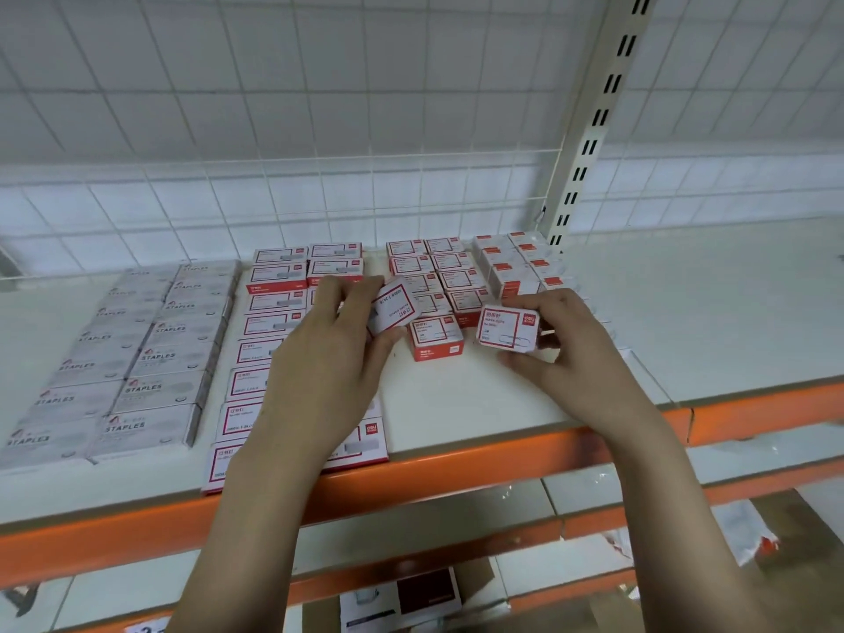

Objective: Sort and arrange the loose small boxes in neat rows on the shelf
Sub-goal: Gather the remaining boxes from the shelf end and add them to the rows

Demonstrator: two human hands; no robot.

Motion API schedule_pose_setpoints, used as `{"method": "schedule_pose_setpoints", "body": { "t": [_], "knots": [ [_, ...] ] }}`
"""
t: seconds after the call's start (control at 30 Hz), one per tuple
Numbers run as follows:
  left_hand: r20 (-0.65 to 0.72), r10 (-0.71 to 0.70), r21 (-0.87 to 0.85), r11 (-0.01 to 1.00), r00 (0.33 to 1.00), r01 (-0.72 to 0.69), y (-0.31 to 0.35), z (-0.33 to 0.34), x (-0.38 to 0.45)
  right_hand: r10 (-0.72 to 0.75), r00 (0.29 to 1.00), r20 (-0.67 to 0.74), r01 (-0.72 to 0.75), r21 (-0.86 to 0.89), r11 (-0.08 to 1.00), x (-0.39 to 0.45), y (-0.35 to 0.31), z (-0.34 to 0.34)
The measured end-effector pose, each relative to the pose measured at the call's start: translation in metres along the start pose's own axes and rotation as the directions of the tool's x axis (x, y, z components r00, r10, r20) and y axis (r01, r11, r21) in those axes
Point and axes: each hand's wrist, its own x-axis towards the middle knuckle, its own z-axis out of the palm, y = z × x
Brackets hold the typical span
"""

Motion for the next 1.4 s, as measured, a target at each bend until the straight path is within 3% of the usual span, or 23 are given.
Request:
{"method": "schedule_pose_setpoints", "body": {
  "t": [0.37, 0.53, 0.93, 1.23, 1.4],
  "knots": [
    [0.036, -0.003, -0.013, 1.000, 0.999, 0.003, 0.014, 0.019, 0.004, 0.068, 0.976, 0.208, -0.004, -0.294, 0.956, 0.002, 0.010, -0.010],
    [0.043, -0.025, 0.019, 1.000, 0.999, 0.025, 0.016, 0.022, 0.004, 0.079, 0.972, 0.223, 0.020, -0.411, 0.911, 0.011, 0.015, -0.006],
    [0.066, -0.061, -0.011, 0.998, 0.996, 0.061, 0.012, 0.026, 0.007, -0.051, 0.973, 0.225, 0.121, -0.313, 0.942, 0.028, 0.031, 0.010],
    [0.075, -0.020, -0.091, 0.995, 0.997, 0.027, 0.008, 0.017, 0.004, -0.022, 0.981, 0.193, 0.088, -0.339, 0.937, 0.036, 0.031, 0.016],
    [0.042, -0.084, -0.132, 0.987, 0.996, 0.089, 0.012, 0.010, -0.001, 0.002, 0.981, 0.192, 0.064, -0.339, 0.939, 0.037, 0.028, 0.016]
  ]
}}
